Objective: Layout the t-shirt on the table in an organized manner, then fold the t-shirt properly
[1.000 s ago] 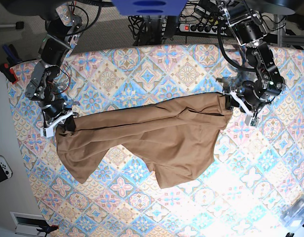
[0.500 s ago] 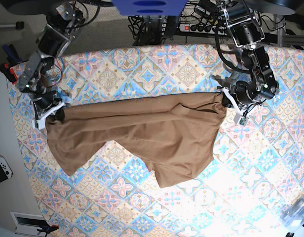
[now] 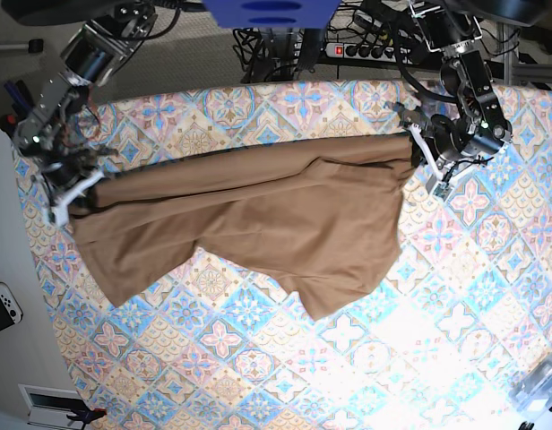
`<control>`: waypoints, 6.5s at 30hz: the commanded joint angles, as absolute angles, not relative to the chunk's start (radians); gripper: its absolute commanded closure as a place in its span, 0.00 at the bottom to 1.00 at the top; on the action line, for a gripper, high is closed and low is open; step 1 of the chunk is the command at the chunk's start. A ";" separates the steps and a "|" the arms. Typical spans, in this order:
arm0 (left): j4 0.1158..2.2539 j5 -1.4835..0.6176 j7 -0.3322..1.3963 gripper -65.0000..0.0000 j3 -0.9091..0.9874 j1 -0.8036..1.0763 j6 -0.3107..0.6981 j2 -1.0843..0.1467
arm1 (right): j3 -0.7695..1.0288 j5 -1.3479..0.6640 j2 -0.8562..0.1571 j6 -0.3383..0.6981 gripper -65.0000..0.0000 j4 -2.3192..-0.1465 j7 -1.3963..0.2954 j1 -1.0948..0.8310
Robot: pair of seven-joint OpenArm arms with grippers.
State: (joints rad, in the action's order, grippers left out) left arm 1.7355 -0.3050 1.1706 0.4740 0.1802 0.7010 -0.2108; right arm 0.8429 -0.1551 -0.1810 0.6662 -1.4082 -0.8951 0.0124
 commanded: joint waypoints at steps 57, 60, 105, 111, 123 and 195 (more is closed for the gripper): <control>1.974 -0.179 1.236 0.46 0.621 0.329 0.698 -0.168 | 0.951 -0.162 -0.136 0.667 0.67 -1.639 -0.960 -0.189; 1.985 -0.180 1.236 0.46 0.621 0.329 0.698 -0.168 | 0.957 -0.163 -0.117 0.667 0.67 -1.641 -0.960 -0.191; 2.006 -0.176 1.159 0.59 0.552 0.059 0.698 -0.202 | 0.493 -0.156 -0.444 0.698 0.67 -0.860 -0.611 0.435; 2.006 -0.176 1.159 0.60 0.552 0.065 0.698 -0.202 | 0.421 -0.156 -0.522 0.698 0.67 -0.585 -0.404 0.542; 2.006 -0.176 1.159 0.60 0.558 0.065 0.698 -0.202 | 0.295 -0.157 -0.549 0.698 0.67 -0.331 -0.194 0.562; 0.466 0.226 0.288 0.60 0.189 -0.722 0.698 -0.208 | 0.159 0.217 -0.421 0.641 0.67 -0.278 -0.232 0.556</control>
